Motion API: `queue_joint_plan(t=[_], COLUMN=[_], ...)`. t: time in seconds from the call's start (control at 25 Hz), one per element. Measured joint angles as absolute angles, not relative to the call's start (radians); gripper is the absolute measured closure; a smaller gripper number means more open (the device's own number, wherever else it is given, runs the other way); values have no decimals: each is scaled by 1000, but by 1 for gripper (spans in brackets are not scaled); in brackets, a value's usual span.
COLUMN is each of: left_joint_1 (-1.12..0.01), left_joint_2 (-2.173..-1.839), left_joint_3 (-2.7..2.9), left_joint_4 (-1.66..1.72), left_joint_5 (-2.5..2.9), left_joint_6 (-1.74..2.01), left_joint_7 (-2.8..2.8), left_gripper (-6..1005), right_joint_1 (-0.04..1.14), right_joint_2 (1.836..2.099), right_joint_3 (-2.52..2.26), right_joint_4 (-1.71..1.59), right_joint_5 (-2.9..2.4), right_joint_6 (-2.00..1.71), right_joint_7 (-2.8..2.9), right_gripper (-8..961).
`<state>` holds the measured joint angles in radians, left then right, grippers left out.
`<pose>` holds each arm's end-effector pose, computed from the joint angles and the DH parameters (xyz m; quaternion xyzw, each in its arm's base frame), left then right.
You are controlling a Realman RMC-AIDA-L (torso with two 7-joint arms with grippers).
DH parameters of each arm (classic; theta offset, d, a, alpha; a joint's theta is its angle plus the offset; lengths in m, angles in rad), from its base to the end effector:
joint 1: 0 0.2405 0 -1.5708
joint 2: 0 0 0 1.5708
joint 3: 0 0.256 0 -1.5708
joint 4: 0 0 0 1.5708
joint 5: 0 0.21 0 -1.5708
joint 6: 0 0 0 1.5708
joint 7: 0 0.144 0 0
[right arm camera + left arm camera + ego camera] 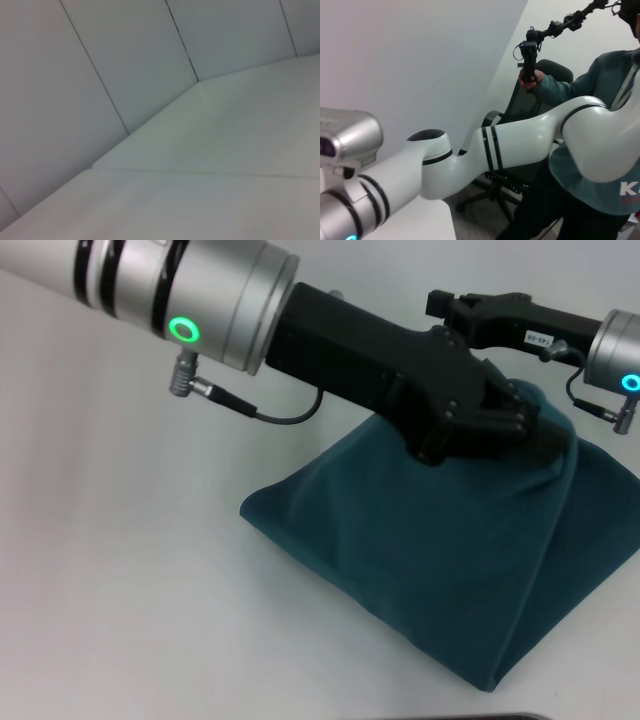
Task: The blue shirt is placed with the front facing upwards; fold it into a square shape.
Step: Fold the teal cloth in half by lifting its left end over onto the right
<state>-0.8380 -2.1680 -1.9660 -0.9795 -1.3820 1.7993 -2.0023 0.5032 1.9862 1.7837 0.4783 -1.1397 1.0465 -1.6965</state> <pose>-0.0494 0.3171 -0.0343 0.9513 0.1159 0.2042 0.1998 0.2662 0.3703 -0.0214 -0.8534 0.3551 0.3013 0.2341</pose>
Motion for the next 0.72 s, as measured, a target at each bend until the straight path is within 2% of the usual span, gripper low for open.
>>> queue_joint_plan(t=[0.36, 0.72], left_joint_1=[-884, -897], left_joint_2=[-2170, -2175], left_joint_3=[-1946, -1769], left_joint_4=[-917, -767], left_joint_5=[-1383, -1500], left_joint_6=[1733, 1391], left_joint_7=[-1992, -1988], left_gripper=[962, 947], right_joint_1=[475, 476], right_joint_2=[1947, 1942], right_joint_3=[1850, 1857], right_joint_4=[480, 478], right_joint_5=[-1140, -1151], right_joint_6=[1118, 1123], right_joint_7=[-1670, -1669], right_gripper=[890, 886])
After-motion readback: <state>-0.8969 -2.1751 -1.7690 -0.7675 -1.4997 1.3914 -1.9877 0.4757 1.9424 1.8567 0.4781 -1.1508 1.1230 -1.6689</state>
